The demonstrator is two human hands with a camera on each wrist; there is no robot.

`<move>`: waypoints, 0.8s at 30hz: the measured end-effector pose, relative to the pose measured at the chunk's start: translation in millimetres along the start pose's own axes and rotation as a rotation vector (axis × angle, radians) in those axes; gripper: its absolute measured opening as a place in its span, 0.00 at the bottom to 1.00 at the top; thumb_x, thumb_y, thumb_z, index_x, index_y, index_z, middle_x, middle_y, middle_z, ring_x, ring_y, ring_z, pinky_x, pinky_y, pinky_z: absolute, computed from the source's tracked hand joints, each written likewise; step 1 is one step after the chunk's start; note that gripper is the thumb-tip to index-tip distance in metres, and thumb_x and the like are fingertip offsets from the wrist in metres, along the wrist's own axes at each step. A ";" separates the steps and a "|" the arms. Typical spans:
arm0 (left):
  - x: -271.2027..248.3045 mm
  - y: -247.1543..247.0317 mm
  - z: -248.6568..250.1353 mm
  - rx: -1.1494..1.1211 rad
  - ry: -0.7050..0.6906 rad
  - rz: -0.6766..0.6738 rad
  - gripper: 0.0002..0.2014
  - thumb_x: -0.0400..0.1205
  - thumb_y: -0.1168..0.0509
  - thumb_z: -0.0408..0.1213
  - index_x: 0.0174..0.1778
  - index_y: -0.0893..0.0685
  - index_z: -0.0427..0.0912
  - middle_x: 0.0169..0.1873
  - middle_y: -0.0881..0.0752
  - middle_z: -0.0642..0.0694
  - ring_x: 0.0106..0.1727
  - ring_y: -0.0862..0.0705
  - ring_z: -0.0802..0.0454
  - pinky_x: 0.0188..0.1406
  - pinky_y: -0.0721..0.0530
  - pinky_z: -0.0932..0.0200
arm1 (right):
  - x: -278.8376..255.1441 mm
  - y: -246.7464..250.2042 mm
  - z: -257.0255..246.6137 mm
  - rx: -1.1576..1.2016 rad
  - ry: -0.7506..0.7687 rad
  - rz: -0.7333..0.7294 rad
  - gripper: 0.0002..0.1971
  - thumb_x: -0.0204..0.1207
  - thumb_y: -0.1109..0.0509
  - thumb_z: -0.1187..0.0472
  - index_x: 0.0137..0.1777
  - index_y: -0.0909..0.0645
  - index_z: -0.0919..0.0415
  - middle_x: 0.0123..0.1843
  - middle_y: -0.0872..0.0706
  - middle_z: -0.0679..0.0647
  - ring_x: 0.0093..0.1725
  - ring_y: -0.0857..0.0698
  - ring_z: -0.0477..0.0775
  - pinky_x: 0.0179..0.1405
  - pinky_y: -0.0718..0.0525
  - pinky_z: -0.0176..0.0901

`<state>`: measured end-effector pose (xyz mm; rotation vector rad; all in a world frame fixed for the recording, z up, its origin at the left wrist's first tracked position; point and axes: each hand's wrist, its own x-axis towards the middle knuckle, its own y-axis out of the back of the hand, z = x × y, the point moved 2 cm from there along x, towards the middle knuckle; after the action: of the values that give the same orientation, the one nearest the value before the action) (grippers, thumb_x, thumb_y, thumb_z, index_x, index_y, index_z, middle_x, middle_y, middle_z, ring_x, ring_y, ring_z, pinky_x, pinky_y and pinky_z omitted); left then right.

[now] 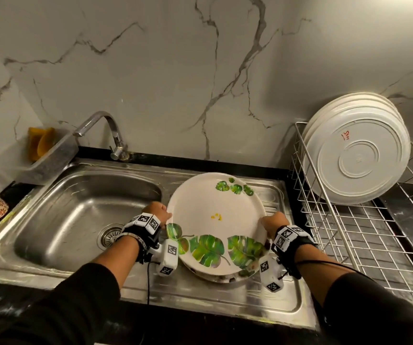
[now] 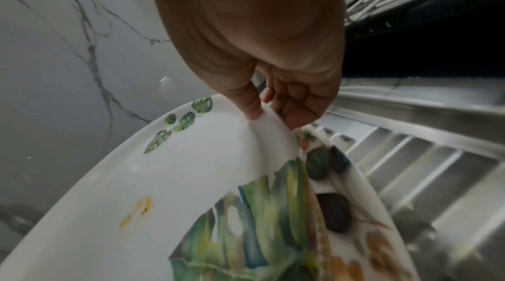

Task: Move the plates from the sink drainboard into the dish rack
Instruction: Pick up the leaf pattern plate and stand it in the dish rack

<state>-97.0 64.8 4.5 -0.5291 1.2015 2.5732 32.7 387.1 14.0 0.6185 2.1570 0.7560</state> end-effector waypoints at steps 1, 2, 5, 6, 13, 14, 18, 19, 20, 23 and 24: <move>3.5 4.7 2.2 -0.031 -0.015 0.026 0.09 0.77 0.30 0.36 0.32 0.15 0.36 0.43 0.09 0.31 0.44 0.09 0.36 0.48 0.10 0.42 | -0.6 2.9 -4.0 0.018 0.012 0.025 0.18 0.76 0.33 0.59 0.59 0.18 0.73 0.51 0.12 0.66 0.49 0.12 0.66 0.48 0.13 0.51; 4.6 10.5 6.3 -0.050 -0.045 0.057 0.09 0.76 0.29 0.35 0.33 0.15 0.35 0.42 0.09 0.31 0.43 0.09 0.35 0.47 0.10 0.41 | -1.3 5.9 -8.7 0.039 0.033 0.051 0.17 0.77 0.32 0.59 0.58 0.18 0.74 0.47 0.14 0.64 0.46 0.14 0.64 0.45 0.15 0.50; 1.6 27.6 24.7 -0.102 -0.139 0.131 0.08 0.76 0.29 0.33 0.37 0.14 0.30 0.39 0.11 0.30 0.41 0.10 0.34 0.48 0.11 0.40 | -5.6 15.1 -23.4 0.152 0.106 0.157 0.11 0.77 0.29 0.59 0.50 0.17 0.68 0.44 0.17 0.61 0.47 0.16 0.63 0.48 0.18 0.48; 0.2 32.7 29.9 -0.134 -0.167 0.158 0.08 0.76 0.29 0.32 0.35 0.15 0.30 0.37 0.12 0.29 0.39 0.12 0.36 0.48 0.11 0.39 | -8.9 18.6 -27.9 0.212 0.129 0.208 0.08 0.77 0.29 0.58 0.46 0.19 0.64 0.45 0.17 0.60 0.50 0.15 0.64 0.49 0.19 0.48; -5.6 55.2 50.6 -0.309 -0.285 0.432 0.05 0.75 0.28 0.32 0.40 0.14 0.34 0.40 0.10 0.31 0.42 0.11 0.34 0.46 0.12 0.38 | -31.3 43.3 -68.3 0.458 0.371 0.487 0.06 0.81 0.31 0.58 0.49 0.24 0.60 0.43 0.19 0.53 0.44 0.20 0.56 0.44 0.27 0.43; -4.9 56.6 52.5 -0.289 -0.281 0.446 0.05 0.75 0.27 0.32 0.40 0.15 0.35 0.40 0.10 0.32 0.42 0.11 0.35 0.46 0.12 0.39 | -30.4 44.7 -70.9 0.443 0.365 0.480 0.06 0.81 0.30 0.58 0.48 0.24 0.60 0.43 0.19 0.54 0.44 0.20 0.56 0.44 0.27 0.44; -18.6 65.0 60.6 -0.265 -0.350 0.504 0.05 0.75 0.27 0.33 0.41 0.14 0.35 0.36 0.13 0.41 0.40 0.16 0.45 0.46 0.16 0.50 | -28.3 51.3 -76.2 0.466 0.413 0.488 0.07 0.79 0.28 0.58 0.48 0.22 0.62 0.43 0.18 0.54 0.44 0.19 0.57 0.43 0.28 0.43; -19.2 67.1 61.2 -0.243 -0.331 0.481 0.05 0.75 0.28 0.32 0.35 0.16 0.36 0.32 0.15 0.42 0.37 0.18 0.46 0.44 0.19 0.51 | -25.3 51.5 -75.4 0.415 0.401 0.470 0.08 0.78 0.27 0.58 0.48 0.21 0.61 0.44 0.18 0.54 0.45 0.19 0.58 0.43 0.28 0.42; -15.7 62.7 52.6 -0.240 -0.338 0.445 0.11 0.75 0.28 0.31 0.28 0.20 0.38 0.26 0.18 0.43 0.35 0.21 0.47 0.41 0.22 0.52 | -28.0 47.8 -68.2 0.352 0.371 0.450 0.08 0.77 0.26 0.57 0.48 0.19 0.61 0.45 0.17 0.55 0.48 0.18 0.59 0.44 0.28 0.42; -21.4 65.1 59.4 -0.255 -0.341 0.375 0.09 0.77 0.31 0.29 0.30 0.19 0.36 0.28 0.18 0.39 0.36 0.21 0.45 0.40 0.25 0.52 | -24.4 48.2 -69.1 0.363 0.373 0.419 0.10 0.78 0.27 0.57 0.54 0.17 0.62 0.51 0.13 0.58 0.53 0.16 0.62 0.49 0.26 0.43; -24.8 67.1 61.3 -0.268 -0.335 0.358 0.02 0.77 0.32 0.29 0.42 0.15 0.34 0.35 0.15 0.39 0.40 0.19 0.45 0.44 0.22 0.52 | -24.5 48.8 -68.1 0.381 0.359 0.415 0.10 0.78 0.28 0.58 0.56 0.18 0.61 0.51 0.13 0.58 0.51 0.17 0.61 0.49 0.26 0.42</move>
<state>-112.9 68.4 97.3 0.0868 0.9087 2.9864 3.3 384.6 96.2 1.2366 2.5669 0.7121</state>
